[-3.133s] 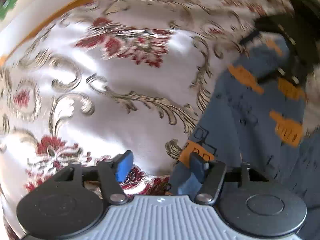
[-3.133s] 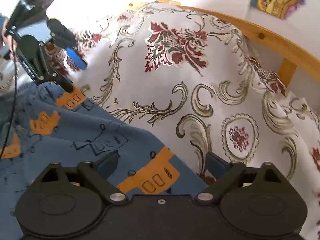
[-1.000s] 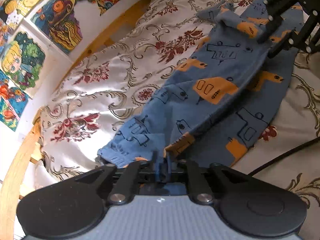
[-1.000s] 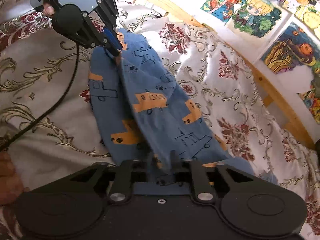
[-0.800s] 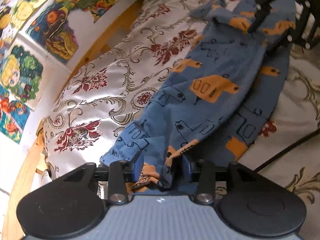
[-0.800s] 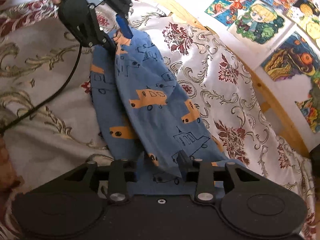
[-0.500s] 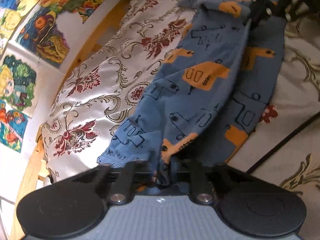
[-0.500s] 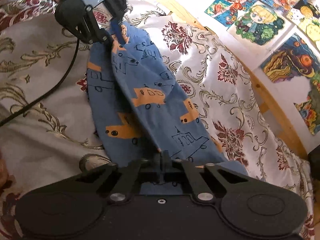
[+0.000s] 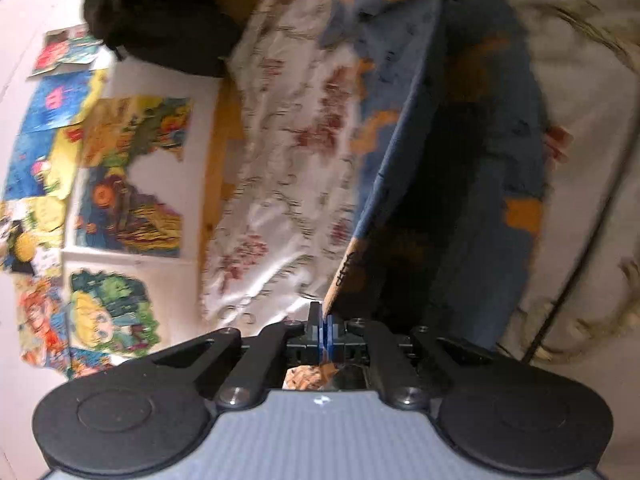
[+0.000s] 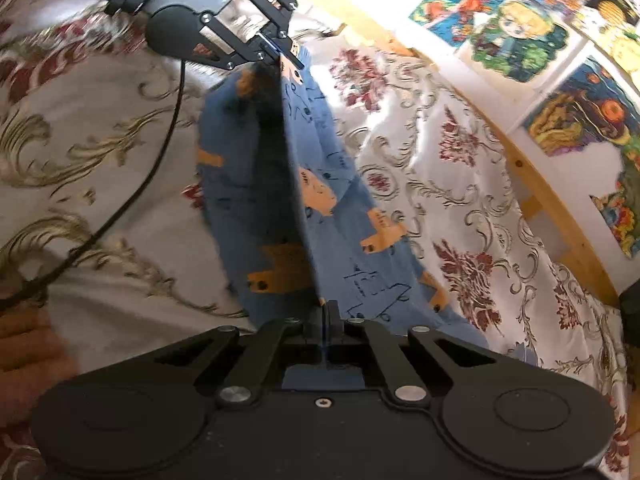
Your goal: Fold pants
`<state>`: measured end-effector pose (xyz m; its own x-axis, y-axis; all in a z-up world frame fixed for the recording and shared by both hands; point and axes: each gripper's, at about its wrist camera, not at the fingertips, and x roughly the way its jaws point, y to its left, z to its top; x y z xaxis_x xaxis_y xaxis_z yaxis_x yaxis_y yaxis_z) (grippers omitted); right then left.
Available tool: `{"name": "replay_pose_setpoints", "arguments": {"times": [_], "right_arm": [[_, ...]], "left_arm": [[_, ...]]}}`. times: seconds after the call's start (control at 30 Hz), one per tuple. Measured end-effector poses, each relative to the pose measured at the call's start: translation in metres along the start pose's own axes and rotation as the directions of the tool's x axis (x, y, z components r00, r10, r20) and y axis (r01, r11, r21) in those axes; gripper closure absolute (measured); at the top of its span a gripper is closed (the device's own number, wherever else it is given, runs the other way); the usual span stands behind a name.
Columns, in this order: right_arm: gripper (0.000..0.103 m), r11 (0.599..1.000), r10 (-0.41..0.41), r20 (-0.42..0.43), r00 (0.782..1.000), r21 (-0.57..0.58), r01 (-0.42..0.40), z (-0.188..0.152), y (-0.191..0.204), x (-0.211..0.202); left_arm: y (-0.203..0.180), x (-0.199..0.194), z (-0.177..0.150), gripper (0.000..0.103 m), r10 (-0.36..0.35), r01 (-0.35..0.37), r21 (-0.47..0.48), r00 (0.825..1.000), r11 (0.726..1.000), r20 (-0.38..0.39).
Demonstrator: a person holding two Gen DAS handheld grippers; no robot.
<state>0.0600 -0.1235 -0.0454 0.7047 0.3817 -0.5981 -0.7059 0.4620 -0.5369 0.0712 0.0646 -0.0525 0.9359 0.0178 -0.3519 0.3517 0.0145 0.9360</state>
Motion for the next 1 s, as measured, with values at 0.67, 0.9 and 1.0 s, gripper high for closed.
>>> {"name": "replay_pose_setpoints", "arguments": {"times": [0.67,0.9,1.0], "right_arm": [[0.092,0.997,0.054,-0.001,0.999,-0.053,-0.054,0.001,0.020,-0.008],[0.085,0.998,0.016,-0.010,1.000,-0.062,-0.017,-0.003,0.018,0.003],[0.090,0.997,0.005,-0.024,1.000,-0.074,-0.007,-0.006,0.016,0.011]], "left_arm": [[-0.019,-0.011,-0.007,0.101,-0.154,0.150,-0.090,0.988,0.984,-0.032],[-0.023,-0.011,-0.007,0.101,-0.165,0.162,-0.078,0.986,0.984,-0.033],[-0.023,-0.011,-0.006,0.101,-0.171,0.168,-0.081,0.984,0.982,-0.038]]}}
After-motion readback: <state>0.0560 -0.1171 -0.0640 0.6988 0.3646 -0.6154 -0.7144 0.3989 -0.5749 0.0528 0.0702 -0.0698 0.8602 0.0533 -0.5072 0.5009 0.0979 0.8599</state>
